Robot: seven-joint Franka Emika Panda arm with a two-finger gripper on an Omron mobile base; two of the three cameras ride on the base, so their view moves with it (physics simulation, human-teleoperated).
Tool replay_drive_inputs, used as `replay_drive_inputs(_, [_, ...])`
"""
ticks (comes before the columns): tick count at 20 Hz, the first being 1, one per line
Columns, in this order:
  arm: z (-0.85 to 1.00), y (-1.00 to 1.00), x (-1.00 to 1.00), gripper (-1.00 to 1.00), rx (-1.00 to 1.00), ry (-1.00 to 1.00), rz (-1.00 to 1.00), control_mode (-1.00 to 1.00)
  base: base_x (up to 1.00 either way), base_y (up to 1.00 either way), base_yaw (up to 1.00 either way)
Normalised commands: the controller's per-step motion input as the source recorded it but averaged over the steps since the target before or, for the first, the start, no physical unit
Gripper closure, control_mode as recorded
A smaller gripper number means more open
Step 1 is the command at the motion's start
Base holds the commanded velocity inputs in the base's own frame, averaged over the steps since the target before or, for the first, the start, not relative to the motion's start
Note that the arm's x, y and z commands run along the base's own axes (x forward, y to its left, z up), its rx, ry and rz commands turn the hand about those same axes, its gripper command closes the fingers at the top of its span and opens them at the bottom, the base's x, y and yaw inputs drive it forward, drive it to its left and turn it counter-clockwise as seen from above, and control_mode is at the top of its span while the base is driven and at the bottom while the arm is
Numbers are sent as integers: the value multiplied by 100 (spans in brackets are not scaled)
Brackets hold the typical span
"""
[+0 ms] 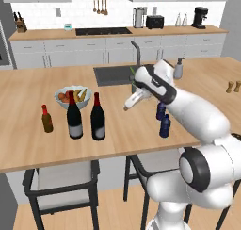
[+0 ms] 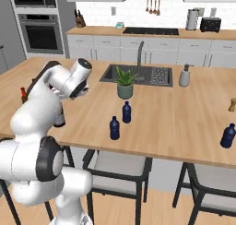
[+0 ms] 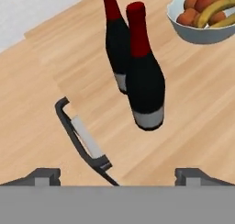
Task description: Move the plastic bottles in the middle to the plastics group, and the glass bottles in the middle to the glass group.
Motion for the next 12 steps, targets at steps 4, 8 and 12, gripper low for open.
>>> replay_drive_inputs(4, [-24,-35,-68,-100,-34,-15,-9,-100,0,0,0])
replay_drive_inputs(8, [-8,-60,-55,-100,-31,-4,-24,-100,0,0,0])
replay_drive_inputs(12, [-6,-76,-39,-100,-19,3,-35,-100,0,0,0])
